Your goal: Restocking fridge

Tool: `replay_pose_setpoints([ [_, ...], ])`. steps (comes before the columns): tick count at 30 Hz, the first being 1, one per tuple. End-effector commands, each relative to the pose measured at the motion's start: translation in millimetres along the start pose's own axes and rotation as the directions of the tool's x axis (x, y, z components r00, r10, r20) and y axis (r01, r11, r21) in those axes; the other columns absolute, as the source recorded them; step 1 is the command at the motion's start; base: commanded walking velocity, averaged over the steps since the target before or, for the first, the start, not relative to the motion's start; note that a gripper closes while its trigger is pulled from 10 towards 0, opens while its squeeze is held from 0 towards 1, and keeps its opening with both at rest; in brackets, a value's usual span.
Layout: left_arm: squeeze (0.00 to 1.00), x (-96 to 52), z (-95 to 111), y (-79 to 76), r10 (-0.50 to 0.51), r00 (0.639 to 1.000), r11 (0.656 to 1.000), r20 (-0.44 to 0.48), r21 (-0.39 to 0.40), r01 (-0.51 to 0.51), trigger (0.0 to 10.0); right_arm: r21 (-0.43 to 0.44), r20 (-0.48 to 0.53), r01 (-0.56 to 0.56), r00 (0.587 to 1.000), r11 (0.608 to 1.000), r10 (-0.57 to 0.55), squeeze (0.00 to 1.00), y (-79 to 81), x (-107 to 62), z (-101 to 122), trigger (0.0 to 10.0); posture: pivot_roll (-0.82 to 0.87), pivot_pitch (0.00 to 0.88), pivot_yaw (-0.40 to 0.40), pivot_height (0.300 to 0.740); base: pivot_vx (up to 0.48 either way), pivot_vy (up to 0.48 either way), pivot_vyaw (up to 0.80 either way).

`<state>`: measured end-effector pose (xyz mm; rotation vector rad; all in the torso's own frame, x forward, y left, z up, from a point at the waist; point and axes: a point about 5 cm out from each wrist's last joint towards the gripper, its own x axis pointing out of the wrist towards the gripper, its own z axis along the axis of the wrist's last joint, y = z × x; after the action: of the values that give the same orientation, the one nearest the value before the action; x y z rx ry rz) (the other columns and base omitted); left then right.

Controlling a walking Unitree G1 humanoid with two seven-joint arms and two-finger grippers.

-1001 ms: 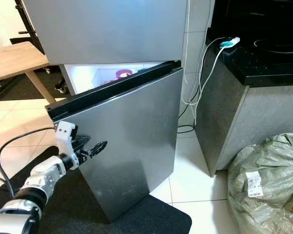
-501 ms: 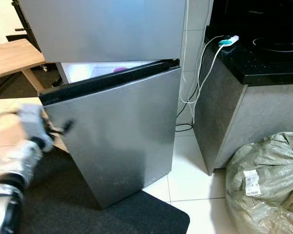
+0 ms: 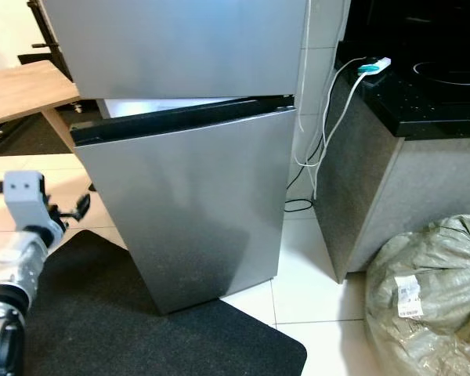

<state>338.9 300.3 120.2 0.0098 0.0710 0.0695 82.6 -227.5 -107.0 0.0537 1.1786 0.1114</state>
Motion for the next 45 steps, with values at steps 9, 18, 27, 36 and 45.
replay_pose_setpoints([
  [9,0.0,-44.5,-94,-16.4,0.027,0.95,0.999,-0.311,-0.028,-0.038,10.0,-0.013,-0.002,-0.037,0.999,0.999,0.037,0.0,6.3,2.0,1,10.0,-0.09,0.036,0.039,0.74,0.0,0.0,0.8],
  [18,0.0,-80.3,-136,-15.8,0.054,0.888,0.994,-0.457,-0.063,-0.093,10.0,-0.017,-0.008,-0.014,1.0,1.0,0.014,0.0,5.9,2.1,0,10.0,-0.08,0.039,0.037,0.74,0.0,0.0,0.6],
  [27,0.0,-106.1,-160,-15.9,0.055,0.841,0.983,-0.539,-0.118,-0.14,10.0,-0.02,-0.012,-0.009,1.0,1.0,0.009,0.0,5.5,2.4,1,10.0,-0.08,0.034,0.034,0.74,0.0,0.0,0.0],
  [36,0.0,-117.5,-170,-19.4,0.056,0.816,0.981,-0.575,-0.119,-0.152,10.0,-0.023,-0.011,-0.01,1.0,1.0,0.009,0.0,4.6,2.3,2,10.0,-0.08,0.031,0.027,0.74,0.0,0.0,0.0],
  [45,0.0,-117.9,-172,-22.9,0.044,0.817,0.981,-0.574,-0.13,-0.144,10.0,-0.023,-0.011,-0.015,1.0,1.0,0.015,0.0,4.8,2.4,2,10.0,-0.08,0.032,0.025,0.74,0.231,0.0,0.0],
])
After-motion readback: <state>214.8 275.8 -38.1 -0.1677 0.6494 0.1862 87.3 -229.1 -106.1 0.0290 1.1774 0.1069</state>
